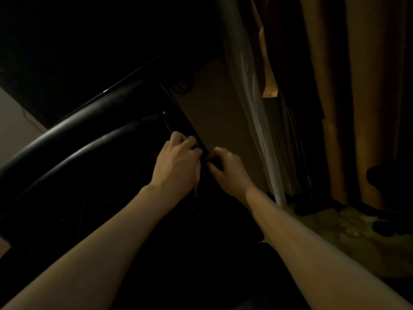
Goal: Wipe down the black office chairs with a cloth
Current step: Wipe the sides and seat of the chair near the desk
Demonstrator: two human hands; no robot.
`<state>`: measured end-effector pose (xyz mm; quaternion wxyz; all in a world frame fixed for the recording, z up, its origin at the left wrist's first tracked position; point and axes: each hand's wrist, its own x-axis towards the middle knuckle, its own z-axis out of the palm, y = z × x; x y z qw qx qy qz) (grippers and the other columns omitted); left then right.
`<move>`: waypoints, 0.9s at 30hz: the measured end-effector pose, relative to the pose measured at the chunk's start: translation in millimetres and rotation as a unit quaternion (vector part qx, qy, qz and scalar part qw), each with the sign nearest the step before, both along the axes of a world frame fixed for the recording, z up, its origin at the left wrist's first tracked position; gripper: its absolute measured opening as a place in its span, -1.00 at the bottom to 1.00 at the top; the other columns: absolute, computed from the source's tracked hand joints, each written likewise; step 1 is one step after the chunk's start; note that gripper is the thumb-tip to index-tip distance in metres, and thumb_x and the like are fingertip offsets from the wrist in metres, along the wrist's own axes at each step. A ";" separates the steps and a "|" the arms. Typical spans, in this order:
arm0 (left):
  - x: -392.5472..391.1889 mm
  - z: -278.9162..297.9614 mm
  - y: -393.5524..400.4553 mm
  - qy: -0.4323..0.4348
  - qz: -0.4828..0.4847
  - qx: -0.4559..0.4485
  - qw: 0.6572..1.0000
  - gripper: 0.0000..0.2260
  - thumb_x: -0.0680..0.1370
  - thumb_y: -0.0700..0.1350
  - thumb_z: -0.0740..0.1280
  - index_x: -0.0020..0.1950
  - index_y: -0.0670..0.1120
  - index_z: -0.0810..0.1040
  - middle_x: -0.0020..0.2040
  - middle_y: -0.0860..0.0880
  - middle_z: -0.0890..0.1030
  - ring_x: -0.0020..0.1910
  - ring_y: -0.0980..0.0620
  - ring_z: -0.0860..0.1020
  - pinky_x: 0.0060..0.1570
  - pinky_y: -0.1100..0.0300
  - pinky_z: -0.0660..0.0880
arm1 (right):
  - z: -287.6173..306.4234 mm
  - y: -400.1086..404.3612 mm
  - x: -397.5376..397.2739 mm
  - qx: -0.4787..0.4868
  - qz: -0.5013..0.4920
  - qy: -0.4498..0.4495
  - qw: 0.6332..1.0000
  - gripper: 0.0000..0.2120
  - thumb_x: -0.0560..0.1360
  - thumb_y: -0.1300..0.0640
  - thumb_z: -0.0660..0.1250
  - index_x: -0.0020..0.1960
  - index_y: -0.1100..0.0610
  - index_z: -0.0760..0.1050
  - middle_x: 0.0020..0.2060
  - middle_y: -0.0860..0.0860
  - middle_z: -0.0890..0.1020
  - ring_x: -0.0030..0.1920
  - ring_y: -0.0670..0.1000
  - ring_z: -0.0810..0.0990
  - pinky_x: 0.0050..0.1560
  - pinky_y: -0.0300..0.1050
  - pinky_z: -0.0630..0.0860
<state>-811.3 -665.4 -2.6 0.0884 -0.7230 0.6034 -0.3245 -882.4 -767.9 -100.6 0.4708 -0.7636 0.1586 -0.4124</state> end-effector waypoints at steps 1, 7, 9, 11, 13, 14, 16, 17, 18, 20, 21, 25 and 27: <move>-6.3 -6.6 2.5 0.011 0.005 0.022 1.000 -0.79 0.54 -0.06 0.24 0.02 -0.01 0.66 0.02 0.03 0.56 0.08 -0.08 0.39 0.05 0.04 0.46 | -9.2 2.1 -3.4 0.009 0.007 0.015 1.000 -0.92 0.58 0.21 0.27 0.04 0.15 0.52 -0.02 0.02 0.56 -0.04 -0.05 0.54 -0.13 -0.35 0.38; -36.5 -64.3 21.7 0.040 0.010 0.128 0.991 -0.74 0.61 -0.02 0.13 0.20 -0.01 0.54 0.14 0.05 0.48 0.18 -0.04 0.33 0.15 0.14 0.36 | -74.2 29.2 -25.7 0.082 0.005 0.043 0.996 -0.87 0.58 0.27 0.25 -0.05 0.05 0.45 -0.10 -0.06 0.47 -0.05 -0.09 0.49 -0.16 -0.48 0.36; -39.4 -75.0 26.9 0.043 -0.003 0.148 0.988 -0.72 0.60 -0.05 0.13 0.21 -0.05 0.55 0.13 0.02 0.50 0.15 -0.06 0.36 0.17 0.12 0.39 | -85.6 36.5 -31.0 0.091 0.000 0.041 0.995 -0.83 0.57 0.29 0.24 -0.07 0.03 0.44 -0.13 -0.12 0.44 -0.08 -0.12 0.47 -0.16 -0.51 0.34; -38.5 -74.7 27.7 0.035 -0.021 0.146 0.988 -0.72 0.57 -0.07 0.15 0.16 -0.04 0.60 0.09 0.02 0.54 0.11 -0.05 0.39 0.14 0.14 0.42 | -83.2 37.0 -33.6 0.086 0.008 0.037 0.996 -0.73 0.57 0.30 0.23 -0.14 -0.06 0.40 -0.15 -0.17 0.42 -0.13 -0.18 0.45 -0.17 -0.52 0.33; -34.6 -63.6 23.9 0.023 -0.020 0.141 0.990 -0.76 0.55 -0.08 0.21 0.11 -0.03 0.62 0.07 0.03 0.57 0.09 -0.05 0.41 0.10 0.14 0.44 | -69.1 30.4 -32.2 0.067 0.012 0.023 0.997 -0.70 0.57 0.30 0.24 -0.18 -0.09 0.38 -0.16 -0.14 0.44 -0.15 -0.19 0.46 -0.17 -0.47 0.35; -31.5 -55.2 21.0 0.017 -0.014 0.125 0.992 -0.78 0.53 -0.09 0.25 0.07 -0.04 0.64 0.05 0.02 0.59 0.07 -0.06 0.43 0.07 0.13 0.46 | -60.0 26.1 -29.8 0.057 0.012 0.014 0.998 -0.75 0.57 0.29 0.25 -0.17 -0.03 0.41 -0.15 -0.10 0.46 -0.14 -0.13 0.48 -0.16 -0.41 0.37; -25.5 -41.5 15.8 0.008 0.009 0.080 0.997 -0.84 0.48 -0.11 0.33 0.00 -0.05 0.67 -0.01 0.02 0.62 0.03 -0.07 0.44 -0.01 0.11 0.49 | -46.2 19.2 -23.1 0.042 0.011 0.008 0.999 -0.87 0.57 0.28 0.26 -0.09 0.09 0.49 -0.11 -0.02 0.50 -0.08 -0.02 0.52 -0.11 -0.24 0.44; -24.6 -39.1 14.5 0.003 0.023 0.069 0.997 -0.85 0.48 -0.12 0.33 -0.02 -0.05 0.67 -0.03 0.02 0.62 0.02 -0.08 0.44 -0.03 0.11 0.48 | -44.1 17.4 -19.9 0.045 0.016 0.008 0.999 -0.89 0.57 0.28 0.26 -0.06 0.11 0.51 -0.08 0.00 0.51 -0.05 -0.02 0.53 -0.07 -0.20 0.46; -26.3 -40.1 13.8 0.003 0.036 0.071 0.997 -0.85 0.49 -0.11 0.31 -0.02 -0.04 0.66 -0.03 0.03 0.61 0.03 -0.08 0.43 -0.02 0.11 0.46 | -45.7 16.9 -18.0 0.055 0.021 0.008 0.998 -0.89 0.57 0.27 0.27 -0.04 0.09 0.51 -0.06 0.01 0.52 -0.03 -0.02 0.54 -0.04 -0.20 0.47; -36.9 -50.7 13.4 0.021 0.051 0.086 0.995 -0.82 0.54 -0.09 0.24 0.01 -0.03 0.63 0.01 0.04 0.57 0.10 -0.06 0.40 0.04 0.13 0.41 | -59.6 19.9 -17.5 0.076 0.021 0.011 0.997 -0.89 0.58 0.26 0.27 -0.03 0.05 0.48 -0.03 0.04 0.55 -0.01 -0.01 0.54 -0.03 -0.21 0.48; -44.0 -59.1 13.1 0.031 0.054 0.097 0.993 -0.80 0.57 -0.08 0.20 0.04 -0.03 0.61 0.04 0.04 0.55 0.12 -0.05 0.39 0.07 0.13 0.39 | -71.3 22.2 -17.7 0.079 0.011 0.018 0.997 -0.90 0.58 0.25 0.27 -0.02 0.06 0.47 -0.02 0.05 0.55 0.00 0.00 0.54 -0.04 -0.21 0.46; -67.4 -106.7 14.7 0.042 0.072 0.151 0.985 -0.76 0.62 -0.10 0.15 0.17 -0.07 0.57 0.11 -0.03 0.53 0.19 -0.09 0.37 0.11 0.09 0.34 | -128.2 33.9 -24.5 0.093 -0.010 0.053 0.994 -0.90 0.56 0.23 0.28 0.07 0.13 0.49 0.00 0.02 0.56 0.00 -0.03 0.55 -0.02 -0.13 0.51; -75.1 -130.9 15.3 0.048 0.090 0.188 0.977 -0.75 0.62 -0.12 0.15 0.23 -0.09 0.55 0.14 -0.06 0.51 0.19 -0.11 0.36 0.13 0.08 0.34 | -151.1 39.8 -31.4 0.108 -0.010 0.067 0.992 -0.88 0.54 0.25 0.29 0.06 0.11 0.49 -0.02 -0.01 0.57 -0.03 -0.07 0.56 -0.03 -0.13 0.54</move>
